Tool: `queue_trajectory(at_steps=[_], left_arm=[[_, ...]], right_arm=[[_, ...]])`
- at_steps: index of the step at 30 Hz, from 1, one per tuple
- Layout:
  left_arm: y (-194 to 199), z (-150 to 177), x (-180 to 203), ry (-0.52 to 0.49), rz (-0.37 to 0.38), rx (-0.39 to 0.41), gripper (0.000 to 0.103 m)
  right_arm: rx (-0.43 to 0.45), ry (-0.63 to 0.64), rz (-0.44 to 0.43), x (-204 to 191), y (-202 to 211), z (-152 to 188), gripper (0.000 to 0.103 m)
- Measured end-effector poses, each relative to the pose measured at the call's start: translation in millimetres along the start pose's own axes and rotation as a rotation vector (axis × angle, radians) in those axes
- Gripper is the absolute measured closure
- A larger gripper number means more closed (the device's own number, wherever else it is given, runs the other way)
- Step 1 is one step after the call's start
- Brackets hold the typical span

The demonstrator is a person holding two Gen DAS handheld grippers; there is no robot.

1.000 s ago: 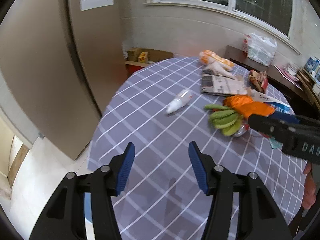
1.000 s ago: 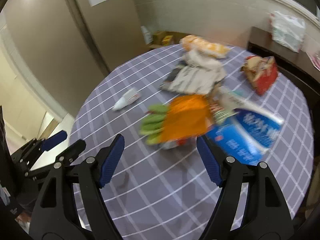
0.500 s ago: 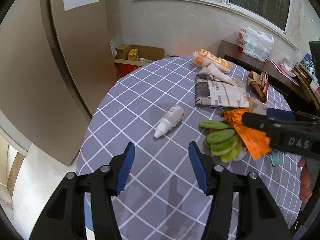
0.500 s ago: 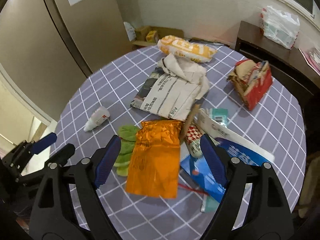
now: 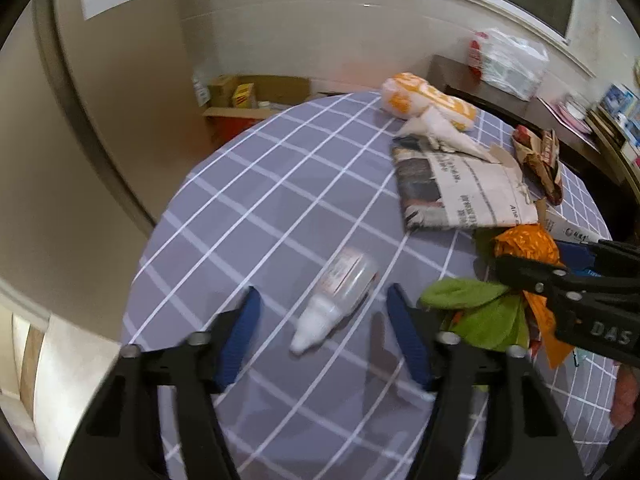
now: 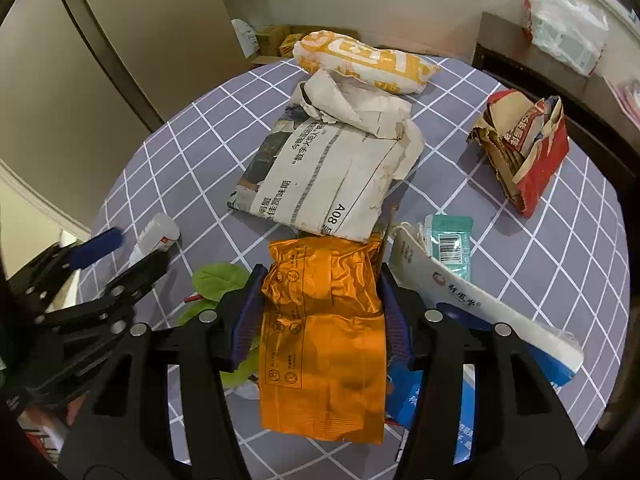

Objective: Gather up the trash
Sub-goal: 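Grasp the orange foil packet with the right tool while the left tool grasps the white bottle, then carry the white bottle over the blue bin with the left tool while the right tool holds the orange packet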

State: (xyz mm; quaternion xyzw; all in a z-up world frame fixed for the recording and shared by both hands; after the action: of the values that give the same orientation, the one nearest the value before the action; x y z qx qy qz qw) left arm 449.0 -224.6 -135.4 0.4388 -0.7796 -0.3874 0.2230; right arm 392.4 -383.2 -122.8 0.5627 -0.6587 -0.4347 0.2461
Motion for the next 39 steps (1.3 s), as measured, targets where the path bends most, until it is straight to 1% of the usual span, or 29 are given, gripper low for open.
queue_trajectory(at_steps=[1,6,11,19,29,39], left_arm=[[-4.2,0.2,0.7,-0.003,-0.003,-0.012,0.078],[0.9,5.9,1.2,-0.016,-0.008,0.012,0.079],[13.0,14.5,-5.6,0.000,-0.032,0.019,0.079],[42.0,33.0,-22.8,0.034,-0.060,0.040,0.079],[78.5,63.2,-50.5,0.086,-0.105,0.069,0.078],[108.4,103.3,-95.4,0.169,-0.177,0.071,0.078]], right_arm=[[-0.002,-0.003,-0.003,1.5,0.1,-0.4,0.049],[0.008,0.005,-0.004,-0.9,5.3,0.6,0.049],[0.023,0.009,-0.021,-7.4,14.2,2.2,0.049],[0.059,0.051,-0.050,-33.7,34.6,13.6,0.049],[0.082,0.121,-0.085,-72.5,50.1,33.9,0.049],[0.081,0.222,-0.158,-134.0,57.1,56.3,0.049]])
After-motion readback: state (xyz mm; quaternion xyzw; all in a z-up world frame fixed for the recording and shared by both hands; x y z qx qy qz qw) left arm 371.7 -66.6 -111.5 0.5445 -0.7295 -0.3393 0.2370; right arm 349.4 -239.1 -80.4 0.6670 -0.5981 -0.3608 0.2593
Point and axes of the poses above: each gripper's, at about its wrist camera, not at the fingertips, and y roughly against the way its jaws point, x to its right, z to its underside, the point moved 5 cm from there along -y, roughly the way its jaws point, and after that the axes turned 3 degrees about x, right-handed, at the moved point
